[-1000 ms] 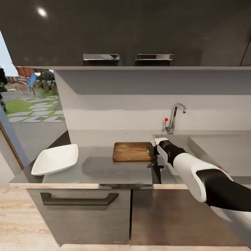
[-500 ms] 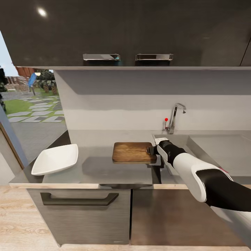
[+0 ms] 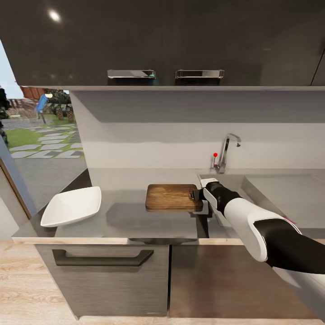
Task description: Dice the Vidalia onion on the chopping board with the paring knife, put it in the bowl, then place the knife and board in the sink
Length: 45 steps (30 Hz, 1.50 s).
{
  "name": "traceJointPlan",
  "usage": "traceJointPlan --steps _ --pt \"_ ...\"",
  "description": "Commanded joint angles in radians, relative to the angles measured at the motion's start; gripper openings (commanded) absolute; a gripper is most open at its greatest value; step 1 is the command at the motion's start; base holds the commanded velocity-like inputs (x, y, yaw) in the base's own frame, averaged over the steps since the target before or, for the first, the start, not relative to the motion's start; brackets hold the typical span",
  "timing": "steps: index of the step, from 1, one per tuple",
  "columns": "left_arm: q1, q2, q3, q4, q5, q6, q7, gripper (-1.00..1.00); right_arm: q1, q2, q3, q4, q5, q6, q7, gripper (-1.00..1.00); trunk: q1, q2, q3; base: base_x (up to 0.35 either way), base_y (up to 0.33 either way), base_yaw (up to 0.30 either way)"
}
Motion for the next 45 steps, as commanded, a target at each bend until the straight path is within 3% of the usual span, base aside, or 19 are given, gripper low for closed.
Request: traceJointPlan --steps 1,45 --pt "0.000 0.000 0.004 0.000 0.001 -0.003 -0.001 1.00 0.000 0.000 0.008 -0.002 -0.003 0.006 -0.003 1.00 0.000 -0.001 -0.001 0.000 0.000 0.000" --pt "0.000 0.001 0.004 0.000 0.001 -0.003 -0.001 1.00 0.000 0.000 0.008 -0.002 -0.003 0.005 -0.003 1.00 0.000 -0.001 0.062 -0.016 0.000 0.000"
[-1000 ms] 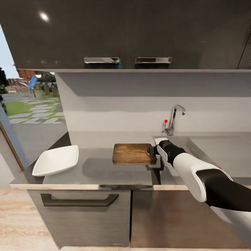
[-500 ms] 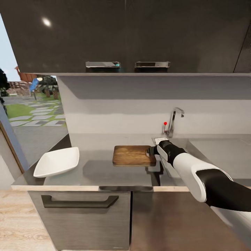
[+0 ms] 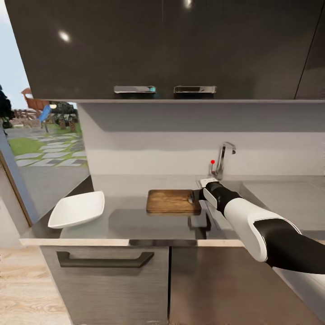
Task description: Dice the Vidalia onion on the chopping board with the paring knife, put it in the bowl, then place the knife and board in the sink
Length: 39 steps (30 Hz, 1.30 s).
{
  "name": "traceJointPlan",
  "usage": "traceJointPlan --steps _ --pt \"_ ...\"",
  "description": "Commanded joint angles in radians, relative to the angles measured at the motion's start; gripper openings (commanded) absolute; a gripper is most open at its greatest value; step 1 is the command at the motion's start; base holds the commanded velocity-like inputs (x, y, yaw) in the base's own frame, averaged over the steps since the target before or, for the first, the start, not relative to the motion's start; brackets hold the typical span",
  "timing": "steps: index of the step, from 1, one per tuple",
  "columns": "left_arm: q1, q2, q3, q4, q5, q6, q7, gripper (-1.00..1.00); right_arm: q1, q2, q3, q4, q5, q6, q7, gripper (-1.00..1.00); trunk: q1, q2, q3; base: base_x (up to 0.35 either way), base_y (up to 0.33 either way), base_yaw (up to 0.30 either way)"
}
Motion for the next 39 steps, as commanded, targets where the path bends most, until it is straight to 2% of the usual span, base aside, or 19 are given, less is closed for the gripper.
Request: traceJointPlan --steps 1,39 --pt "0.000 0.000 0.004 0.000 0.001 -0.002 -0.001 1.00 0.000 0.000 0.008 -0.002 -0.003 0.006 -0.003 1.00 0.000 -0.001 0.001 -0.258 0.000 0.000" --pt "0.000 0.000 0.004 0.000 0.001 -0.002 -0.001 1.00 -0.001 0.003 0.008 -0.002 -0.003 0.006 -0.003 1.00 0.000 -0.001 0.060 -0.334 0.000 0.000"
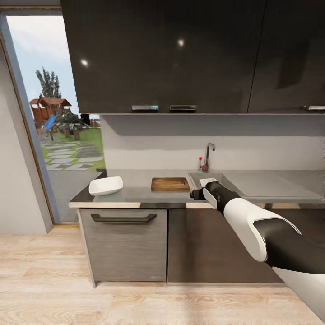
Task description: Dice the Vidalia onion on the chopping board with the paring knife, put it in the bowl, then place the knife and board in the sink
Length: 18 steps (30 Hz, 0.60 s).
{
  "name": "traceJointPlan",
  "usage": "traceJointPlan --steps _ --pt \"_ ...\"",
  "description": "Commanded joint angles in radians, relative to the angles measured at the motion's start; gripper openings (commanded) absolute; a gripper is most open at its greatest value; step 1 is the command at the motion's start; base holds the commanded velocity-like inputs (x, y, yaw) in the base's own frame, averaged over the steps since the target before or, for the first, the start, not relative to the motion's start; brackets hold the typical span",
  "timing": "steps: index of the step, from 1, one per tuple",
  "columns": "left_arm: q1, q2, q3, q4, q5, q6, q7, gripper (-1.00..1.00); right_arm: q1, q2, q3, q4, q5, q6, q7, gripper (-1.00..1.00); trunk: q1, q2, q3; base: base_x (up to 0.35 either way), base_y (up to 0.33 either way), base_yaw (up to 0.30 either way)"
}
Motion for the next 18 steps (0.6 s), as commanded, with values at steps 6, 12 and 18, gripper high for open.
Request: traceJointPlan --steps 6,12,18 --pt "0.000 -0.001 0.004 0.001 0.001 -0.002 -0.001 1.00 0.000 0.000 0.008 -0.001 -0.003 0.006 -0.003 1.00 -0.001 -0.001 0.008 -0.340 0.000 0.000" --pt "0.000 0.000 0.004 0.000 0.001 -0.002 -0.001 1.00 0.000 0.000 0.008 -0.001 -0.003 0.006 -0.002 1.00 -0.001 -0.001 0.018 -0.243 0.000 0.000" --pt "0.000 0.000 0.005 0.002 0.001 -0.001 -0.001 1.00 0.000 0.000 0.008 0.029 -0.003 0.000 0.003 1.00 -0.001 -0.001 0.026 -0.037 0.000 0.000"
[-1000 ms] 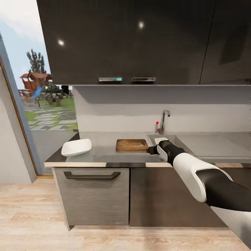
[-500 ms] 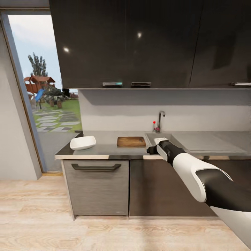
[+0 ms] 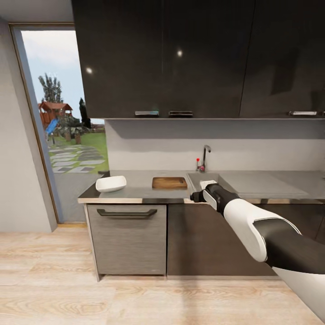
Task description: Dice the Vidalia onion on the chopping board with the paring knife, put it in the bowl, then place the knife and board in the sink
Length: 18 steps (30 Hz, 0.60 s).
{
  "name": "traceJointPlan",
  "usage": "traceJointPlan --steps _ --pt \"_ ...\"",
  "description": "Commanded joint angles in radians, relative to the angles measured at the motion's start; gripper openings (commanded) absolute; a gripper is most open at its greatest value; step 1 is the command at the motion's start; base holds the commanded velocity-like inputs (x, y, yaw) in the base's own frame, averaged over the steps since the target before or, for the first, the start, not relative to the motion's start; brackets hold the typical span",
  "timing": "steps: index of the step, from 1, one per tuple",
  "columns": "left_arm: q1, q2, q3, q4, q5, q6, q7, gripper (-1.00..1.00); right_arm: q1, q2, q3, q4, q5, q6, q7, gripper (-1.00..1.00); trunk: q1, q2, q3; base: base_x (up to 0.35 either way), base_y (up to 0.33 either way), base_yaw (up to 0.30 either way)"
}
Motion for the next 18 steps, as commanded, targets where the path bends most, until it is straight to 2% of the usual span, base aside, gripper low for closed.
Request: traceJointPlan --steps 1,5,12,14,15,18 --pt "0.000 0.000 0.004 0.001 0.001 -0.002 -0.001 1.00 0.000 0.000 0.008 0.008 -0.003 0.004 -0.002 1.00 0.000 -0.001 0.000 -0.005 0.000 0.000" --pt "0.000 0.000 0.004 0.006 0.000 -0.002 -0.001 1.00 0.020 -0.004 0.007 0.042 -0.002 -0.037 0.000 1.00 0.000 -0.001 0.001 -0.002 0.000 0.000" --pt "0.000 -0.001 0.004 0.010 0.000 -0.002 -0.001 1.00 0.196 -0.011 0.006 0.052 0.002 -0.214 -0.001 1.00 0.000 -0.001 0.001 0.000 0.000 0.000" --pt "0.000 -0.002 0.005 0.011 0.000 -0.002 -0.001 1.00 0.287 -0.017 0.006 0.053 0.002 -0.325 -0.001 1.00 0.000 -0.001 0.001 0.000 0.000 0.000" --pt "0.000 -0.002 0.007 0.011 0.000 -0.002 0.000 1.00 0.413 -0.021 0.007 0.053 0.002 -0.502 -0.001 1.00 0.000 -0.001 0.001 0.000 0.000 0.000" --pt "0.000 -0.002 0.009 0.009 0.000 -0.003 -0.002 1.00 0.541 -0.021 0.008 0.054 0.002 -0.666 -0.001 1.00 0.000 -0.001 0.001 0.000 0.000 0.000"
